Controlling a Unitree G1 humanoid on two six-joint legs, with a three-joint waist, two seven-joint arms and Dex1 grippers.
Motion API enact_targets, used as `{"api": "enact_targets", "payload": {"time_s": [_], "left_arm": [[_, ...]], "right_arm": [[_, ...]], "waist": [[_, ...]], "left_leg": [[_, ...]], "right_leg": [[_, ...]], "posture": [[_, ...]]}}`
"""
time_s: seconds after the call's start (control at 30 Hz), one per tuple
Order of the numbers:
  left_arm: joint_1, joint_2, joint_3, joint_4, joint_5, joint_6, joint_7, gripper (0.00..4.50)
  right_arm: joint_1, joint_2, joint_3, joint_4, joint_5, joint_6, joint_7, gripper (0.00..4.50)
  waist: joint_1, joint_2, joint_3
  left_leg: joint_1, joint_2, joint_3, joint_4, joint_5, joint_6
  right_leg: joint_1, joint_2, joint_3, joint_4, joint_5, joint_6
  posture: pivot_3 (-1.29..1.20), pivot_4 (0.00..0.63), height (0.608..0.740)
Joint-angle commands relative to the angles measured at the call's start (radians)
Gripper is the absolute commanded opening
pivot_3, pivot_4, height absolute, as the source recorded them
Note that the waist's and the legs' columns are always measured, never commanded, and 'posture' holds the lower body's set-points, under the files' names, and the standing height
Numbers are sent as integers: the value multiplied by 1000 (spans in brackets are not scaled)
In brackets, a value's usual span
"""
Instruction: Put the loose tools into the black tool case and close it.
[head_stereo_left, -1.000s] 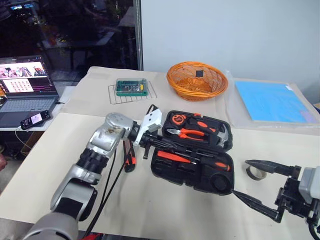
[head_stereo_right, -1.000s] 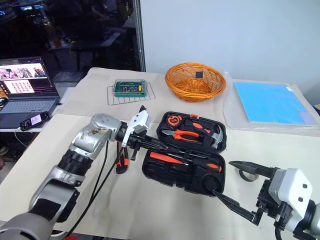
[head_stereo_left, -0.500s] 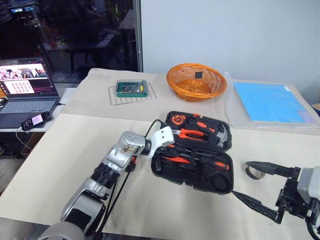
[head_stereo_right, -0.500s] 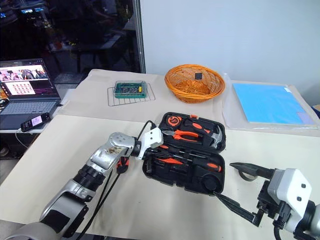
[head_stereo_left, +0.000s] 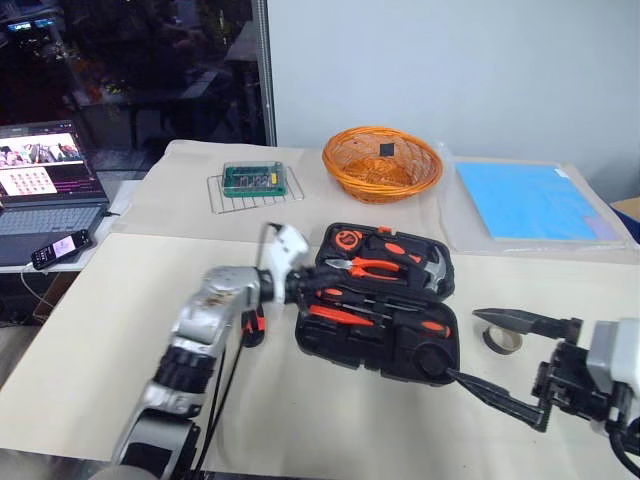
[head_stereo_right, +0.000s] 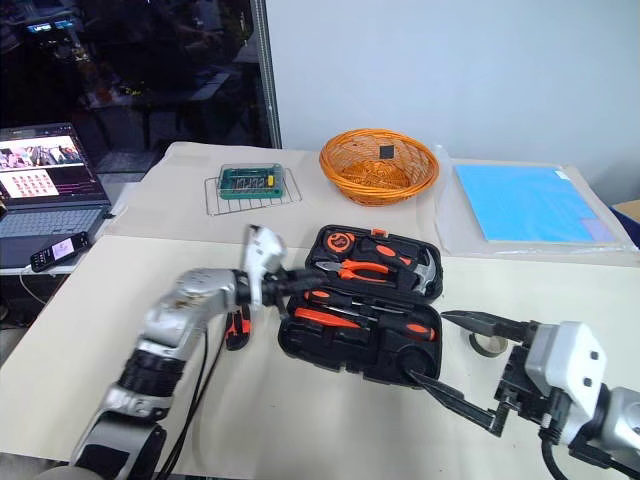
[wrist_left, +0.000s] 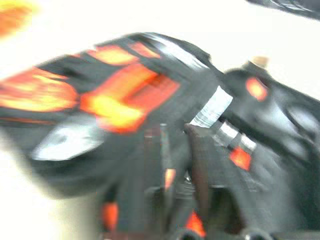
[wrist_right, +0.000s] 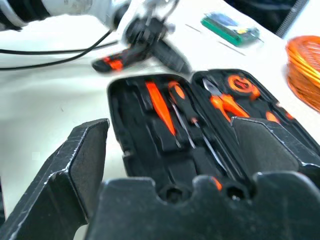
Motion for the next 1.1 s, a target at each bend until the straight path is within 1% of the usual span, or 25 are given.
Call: {"api": "enact_targets", "payload": {"time_s": [0.03,0.1,0.17,0.2,0.33,0.53,0.6,0.63,0.7,0.83,0.9,0.93,0.97,1.03,1.07,1.1], "left_arm": [[95,-36,114,-252,-29,238,218,2562],[142,-55,147,-337,-12,350,309,3334],[181,-91,146,-413,26,457,415,4007],[189,-99,144,-434,38,495,452,4413],[210,-130,114,-469,88,603,575,4413],[265,-157,51,-406,134,592,662,4413],[299,-156,32,-388,138,565,665,3909],[312,-155,28,-380,135,553,661,3775],[327,-155,34,-375,131,528,660,2998],[333,-153,76,-391,76,450,600,1738],[328,-77,76,-398,23,367,469,1744],[312,-26,82,-404,-33,326,363,1744],[302,9,85,-406,-72,297,293,1744],[278,141,35,-390,-72,149,126,1744],[232,216,20,-366,-133,128,-25,1744],[187,277,-7,-339,-161,90,-143,1744]], "right_arm": [[-64,-32,34,26,29,-3,18,4500],[-111,-51,64,44,38,3,23,4500],[-153,-77,78,73,49,3,55,4500],[-179,-88,90,84,56,9,60,4500],[-257,-128,120,136,67,16,94,4500],[-312,-148,148,197,42,6,136,4500],[-323,-152,140,196,58,17,141,4500],[-327,-154,137,197,63,21,143,4500],[-328,-156,135,207,54,16,151,4500],[-328,-146,134,214,49,11,148,4500],[-310,-132,135,209,38,2,143,4500],[-302,-123,132,202,40,3,132,4500],[-297,-116,129,199,41,3,127,4500],[-286,-103,118,188,55,10,112,4500],[-263,-99,105,174,56,11,114,4500],[-240,-96,89,162,60,15,115,4500]], "waist": [[1,0,0],[6,-2,1],[10,-4,2],[13,-4,2],[18,-6,4],[21,-6,4],[24,-6,4],[25,-6,4],[26,-6,3],[26,-6,3],[26,-7,4],[26,-7,4],[26,-7,4],[27,-6,4],[27,-6,4],[30,-6,4]], "left_leg": [[0,-1,0,0,0,0],[0,-1,0,0,-1,1],[0,-1,0,0,-1,1],[0,-1,0,0,-1,1],[1,-2,0,1,-4,-7],[2,-1,0,0,-4,-9],[1,-1,0,0,-4,-9],[1,-1,0,0,-4,-9],[1,-1,0,-1,-4,-9],[1,-1,0,-1,-4,-10],[1,-1,0,-1,-4,-10],[0,-1,1,-1,-4,-10],[-1,-1,1,-1,-3,-11],[-3,0,1,-2,-3,-12],[-6,0,2,-2,-2,-12],[-7,-1,2,-2,-2,-13]], "right_leg": [[1,0,0,0,0,0],[1,0,0,0,0,0],[1,0,-1,0,0,0],[2,0,-1,0,0,0],[2,0,-1,0,-1,2],[2,0,-1,0,0,0],[1,0,-1,0,1,-2],[1,0,-1,0,3,-4],[1,0,-1,0,3,-6],[1,-1,-1,0,3,-6],[0,-1,-1,0,2,-5],[-1,-1,-1,0,2,-5],[-3,-1,-1,0,2,-5],[-6,0,-1,0,3,-6],[-9,0,-2,1,3,-8],[-10,0,-2,1,4,-9]], "posture": [[0,150,740],[0,150,740],[0,150,740],[0,150,740],[0,150,740],[0,150,740],[0,150,740],[0,150,740],[0,150,740],[0,150,740],[0,150,740],[0,150,740],[0,150,740],[0,150,740],[0,150,740],[0,150,740]]}}
